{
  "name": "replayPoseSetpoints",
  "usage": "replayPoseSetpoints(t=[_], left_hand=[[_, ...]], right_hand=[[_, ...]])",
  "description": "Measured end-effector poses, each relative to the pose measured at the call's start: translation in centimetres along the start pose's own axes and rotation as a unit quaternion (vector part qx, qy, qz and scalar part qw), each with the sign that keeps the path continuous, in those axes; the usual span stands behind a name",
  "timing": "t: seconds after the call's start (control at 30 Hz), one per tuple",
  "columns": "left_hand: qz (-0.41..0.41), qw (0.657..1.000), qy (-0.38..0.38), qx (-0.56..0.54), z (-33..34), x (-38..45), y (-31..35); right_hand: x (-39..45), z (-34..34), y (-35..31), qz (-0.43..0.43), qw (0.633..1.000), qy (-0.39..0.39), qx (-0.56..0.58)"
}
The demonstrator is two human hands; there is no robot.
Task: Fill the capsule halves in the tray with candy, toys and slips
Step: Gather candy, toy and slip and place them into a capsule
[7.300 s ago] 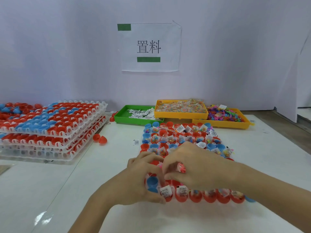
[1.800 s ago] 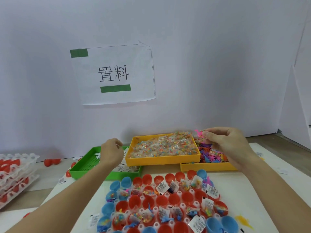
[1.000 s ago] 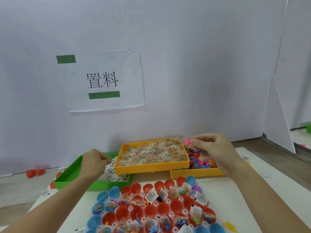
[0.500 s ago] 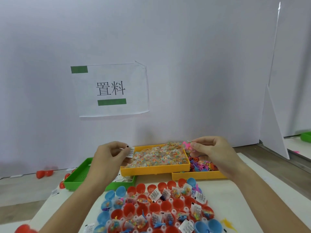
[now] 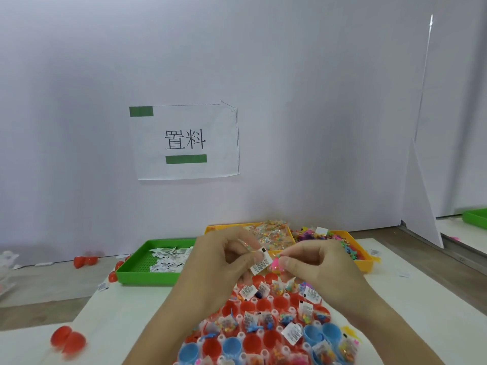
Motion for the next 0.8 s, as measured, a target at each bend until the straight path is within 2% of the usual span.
replayPoseSetpoints(t=[0.23,0.43,0.63,0.8], left_hand=[[0.051,0.991,-0.05,0.113,1.9,0.1,-0.3],[0.058,0.984,-0.045,0.16,2.9,0.1,-0.7],[0.014,0.995,-0.07,0.071,2.8,0.2,-1.8],[0.023,0.993,-0.077,0.084,3.1,0.4,-2.3]], right_hand=[[-1.6,0.6,1.0,0.019,1.0,-0.001,0.009],[-2.1,1.5,1.4,0.027,0.996,-0.022,0.08],[-1.9,1.1,1.9,0.037,0.995,-0.01,0.087],[-2.0,1.1,2.4,0.057,0.995,-0.017,0.086]])
Point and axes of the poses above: each hand's wrist, its own x-axis towards the middle knuckle, its own z-axis out of the palm, y = z × x, the point moved 6 cm from there along x, towards the middle knuckle, and after that the axes turned 3 degrees about -y, right-handed, at the moved point
